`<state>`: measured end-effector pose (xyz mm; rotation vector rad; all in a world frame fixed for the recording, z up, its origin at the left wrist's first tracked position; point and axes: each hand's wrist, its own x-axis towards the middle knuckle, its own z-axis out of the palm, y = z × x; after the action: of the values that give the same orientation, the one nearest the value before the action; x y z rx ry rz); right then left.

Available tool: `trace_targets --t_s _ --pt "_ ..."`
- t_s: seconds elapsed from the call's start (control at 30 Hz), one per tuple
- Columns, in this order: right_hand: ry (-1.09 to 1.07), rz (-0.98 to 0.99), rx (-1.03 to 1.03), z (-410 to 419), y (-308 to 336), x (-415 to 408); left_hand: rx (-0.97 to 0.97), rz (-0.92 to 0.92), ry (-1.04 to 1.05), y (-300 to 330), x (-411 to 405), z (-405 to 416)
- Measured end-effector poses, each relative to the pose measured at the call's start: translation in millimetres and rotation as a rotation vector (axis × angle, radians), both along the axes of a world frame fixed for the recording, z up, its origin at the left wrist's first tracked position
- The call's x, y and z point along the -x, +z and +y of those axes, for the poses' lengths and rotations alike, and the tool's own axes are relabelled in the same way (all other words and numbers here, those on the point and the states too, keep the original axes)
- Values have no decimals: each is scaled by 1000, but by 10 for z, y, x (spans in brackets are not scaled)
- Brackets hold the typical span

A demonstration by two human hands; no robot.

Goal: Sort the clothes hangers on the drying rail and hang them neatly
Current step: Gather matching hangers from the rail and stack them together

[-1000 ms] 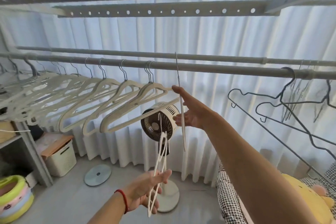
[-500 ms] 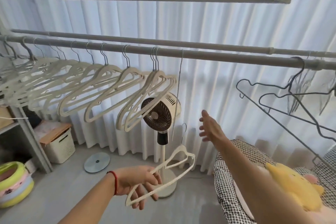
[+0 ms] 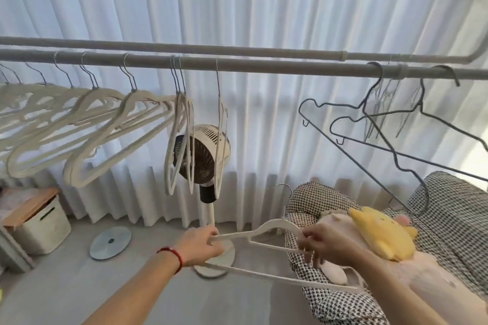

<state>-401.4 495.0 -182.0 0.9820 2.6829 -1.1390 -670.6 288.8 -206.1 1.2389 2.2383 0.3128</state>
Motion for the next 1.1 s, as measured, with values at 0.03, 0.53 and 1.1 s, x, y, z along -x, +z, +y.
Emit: trace_targets --t_s 0.03,0.53,1.1 --pt "-57 14 -10 17 41 -57 -42 117 20 -83 -65 59" --pt "-404 583 297 -347 1874 943 -585 -41 29 576 -643 501" --pt "-383 607 344 -489 1826 1436 -1252 -109 156 1836 -742 317"
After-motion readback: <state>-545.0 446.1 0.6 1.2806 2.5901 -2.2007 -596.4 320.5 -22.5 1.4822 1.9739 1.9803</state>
